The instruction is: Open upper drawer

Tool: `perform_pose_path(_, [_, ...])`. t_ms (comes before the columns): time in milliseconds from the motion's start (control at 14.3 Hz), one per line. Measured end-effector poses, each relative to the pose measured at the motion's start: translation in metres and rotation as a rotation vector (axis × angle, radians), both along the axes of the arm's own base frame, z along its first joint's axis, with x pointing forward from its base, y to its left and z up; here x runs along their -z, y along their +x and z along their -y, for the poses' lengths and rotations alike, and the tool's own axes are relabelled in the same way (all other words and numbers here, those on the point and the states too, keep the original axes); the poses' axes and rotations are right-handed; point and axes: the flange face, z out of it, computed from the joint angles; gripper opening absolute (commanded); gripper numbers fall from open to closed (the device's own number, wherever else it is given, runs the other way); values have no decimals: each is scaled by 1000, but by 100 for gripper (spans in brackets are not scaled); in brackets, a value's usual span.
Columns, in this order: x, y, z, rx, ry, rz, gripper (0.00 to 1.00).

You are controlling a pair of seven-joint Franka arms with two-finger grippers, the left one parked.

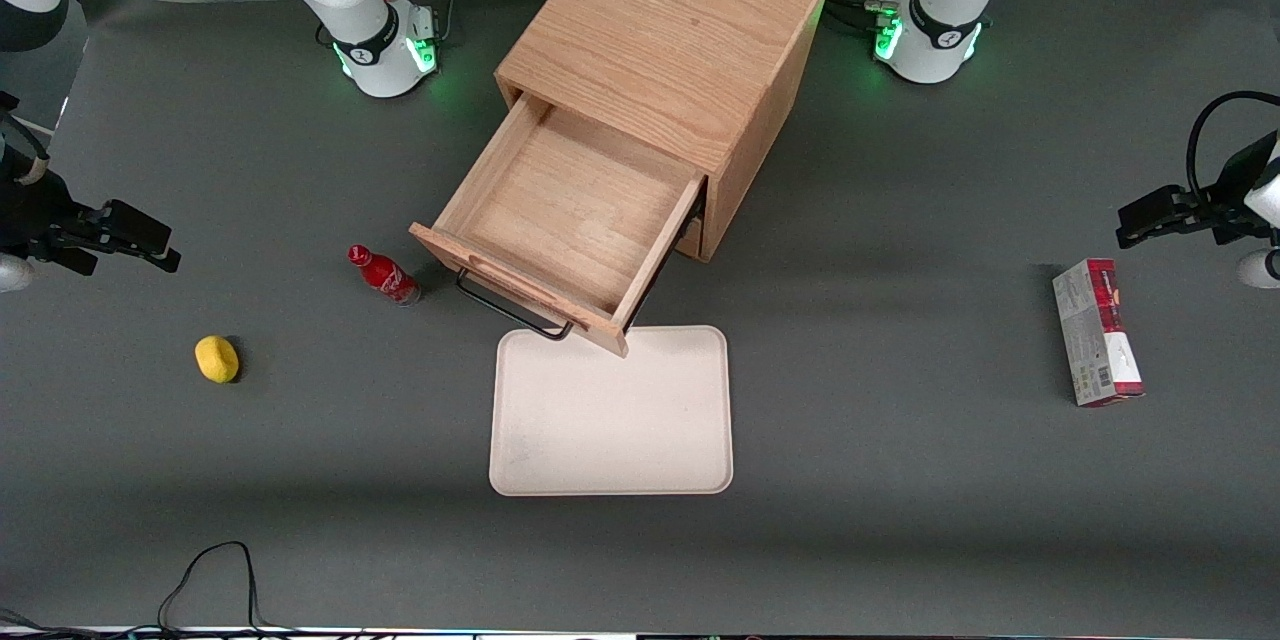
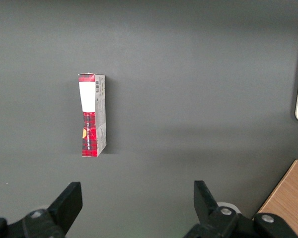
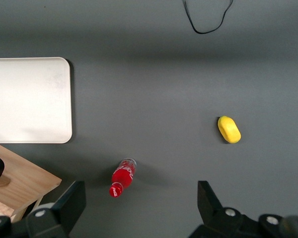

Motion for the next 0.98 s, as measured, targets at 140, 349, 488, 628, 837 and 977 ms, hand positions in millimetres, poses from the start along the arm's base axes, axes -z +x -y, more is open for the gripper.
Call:
perform_pose_path(140, [0, 0, 1, 2, -1, -1, 100])
perform_pose_path(349, [1, 0, 2, 3, -1, -2, 100])
perform_pose_path(488, [3, 0, 3, 5, -1, -5, 100])
perform_pose_path(628, [4, 0, 5, 8, -1, -8, 100])
perform_pose_path(837, [4, 0, 8, 14, -1, -8, 100])
perform_pose_path(977, [4, 0, 9, 15, -1, -7, 100])
